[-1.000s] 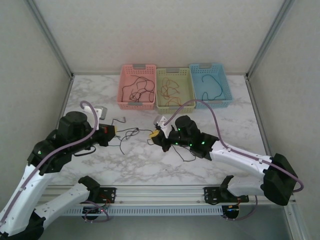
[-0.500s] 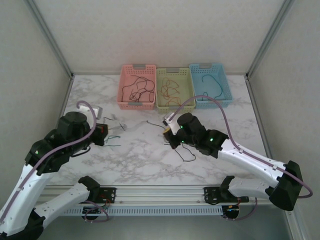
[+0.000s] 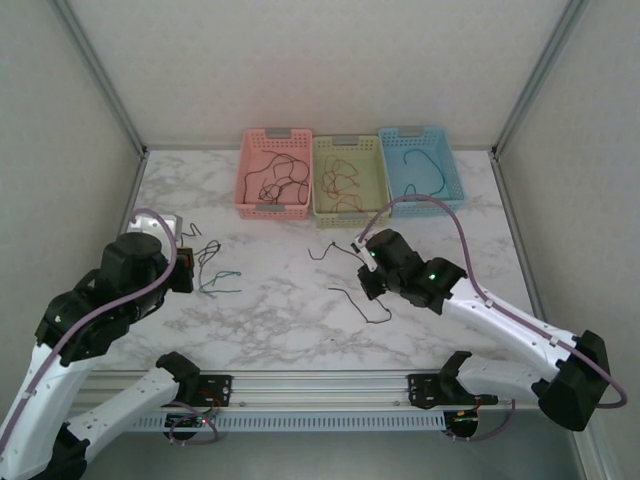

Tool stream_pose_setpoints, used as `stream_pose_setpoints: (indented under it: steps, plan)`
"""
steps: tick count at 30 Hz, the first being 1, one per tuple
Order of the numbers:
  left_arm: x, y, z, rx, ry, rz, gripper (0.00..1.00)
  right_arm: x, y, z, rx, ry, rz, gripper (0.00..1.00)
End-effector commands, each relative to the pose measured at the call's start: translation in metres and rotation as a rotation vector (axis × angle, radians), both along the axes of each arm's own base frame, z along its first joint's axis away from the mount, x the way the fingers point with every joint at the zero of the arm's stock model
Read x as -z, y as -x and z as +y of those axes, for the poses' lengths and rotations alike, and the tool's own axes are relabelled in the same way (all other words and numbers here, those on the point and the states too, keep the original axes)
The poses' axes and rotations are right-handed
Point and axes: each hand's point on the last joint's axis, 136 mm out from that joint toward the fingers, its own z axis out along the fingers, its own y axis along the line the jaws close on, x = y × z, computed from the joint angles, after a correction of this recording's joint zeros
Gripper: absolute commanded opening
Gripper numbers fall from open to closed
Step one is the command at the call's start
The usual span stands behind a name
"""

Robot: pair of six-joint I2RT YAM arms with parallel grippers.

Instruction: Untangle the cables

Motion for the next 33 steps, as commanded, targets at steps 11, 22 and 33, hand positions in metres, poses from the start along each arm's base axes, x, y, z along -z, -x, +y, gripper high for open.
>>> stream_pose_setpoints:
  steps: [11, 22, 33]
  plan:
    - [0.022, 0.001, -0.013, 0.052, 0.032, 0.036, 0.00, -0.089, -0.057, 0.075, 0.005, -0.240, -0.111, 0.00]
    - [0.039, 0.009, -0.024, 0.100, 0.100, 0.060, 0.00, -0.094, -0.177, 0.143, 0.166, -0.249, -0.098, 0.00]
    - [0.051, 0.006, -0.031, 0.109, 0.133, 0.071, 0.00, -0.083, -0.260, 0.175, 0.221, -0.292, -0.083, 0.00]
